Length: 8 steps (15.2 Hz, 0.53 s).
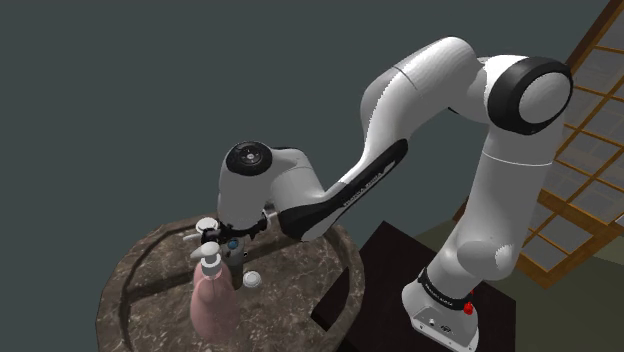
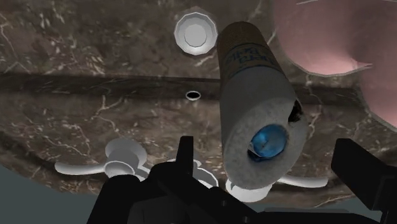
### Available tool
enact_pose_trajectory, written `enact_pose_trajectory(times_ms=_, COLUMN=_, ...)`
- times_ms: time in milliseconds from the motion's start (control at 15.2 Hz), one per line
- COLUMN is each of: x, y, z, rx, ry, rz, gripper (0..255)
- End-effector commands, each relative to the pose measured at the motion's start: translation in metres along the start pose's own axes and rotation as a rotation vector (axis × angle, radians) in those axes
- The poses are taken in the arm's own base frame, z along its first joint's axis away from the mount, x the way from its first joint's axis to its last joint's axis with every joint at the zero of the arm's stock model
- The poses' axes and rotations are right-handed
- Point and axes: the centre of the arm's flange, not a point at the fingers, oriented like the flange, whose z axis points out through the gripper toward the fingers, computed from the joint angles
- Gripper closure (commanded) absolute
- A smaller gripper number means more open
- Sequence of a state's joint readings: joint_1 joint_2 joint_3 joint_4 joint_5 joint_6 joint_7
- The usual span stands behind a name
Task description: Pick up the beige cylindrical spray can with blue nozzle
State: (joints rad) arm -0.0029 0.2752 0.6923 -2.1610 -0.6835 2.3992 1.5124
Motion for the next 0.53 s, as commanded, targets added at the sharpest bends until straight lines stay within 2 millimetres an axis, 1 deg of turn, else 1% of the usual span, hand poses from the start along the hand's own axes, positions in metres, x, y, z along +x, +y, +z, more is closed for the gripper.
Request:
enact_pose_trajectory(times_ms=0, x=-0.0037, y=-0.0011, z=0.01, rx=0.0, ry=0.001, rz=0.0, gripper=0)
enact_pose_trajectory(times_ms=198, x=-0.0046, y=-0.0012, z=0.0129, rx=0.0, ry=0.001, rz=0.0, gripper=0)
enact_pose_trajectory(times_ms=264, x=-0.0046, y=-0.0008, z=0.0127, rx=0.0, ry=0.001, rz=0.0, gripper=255)
enact_pose_trajectory(times_ms=462, x=-0.0046, y=-0.0008, z=0.0127, rx=0.0, ry=0.001, rz=0.0, gripper=255)
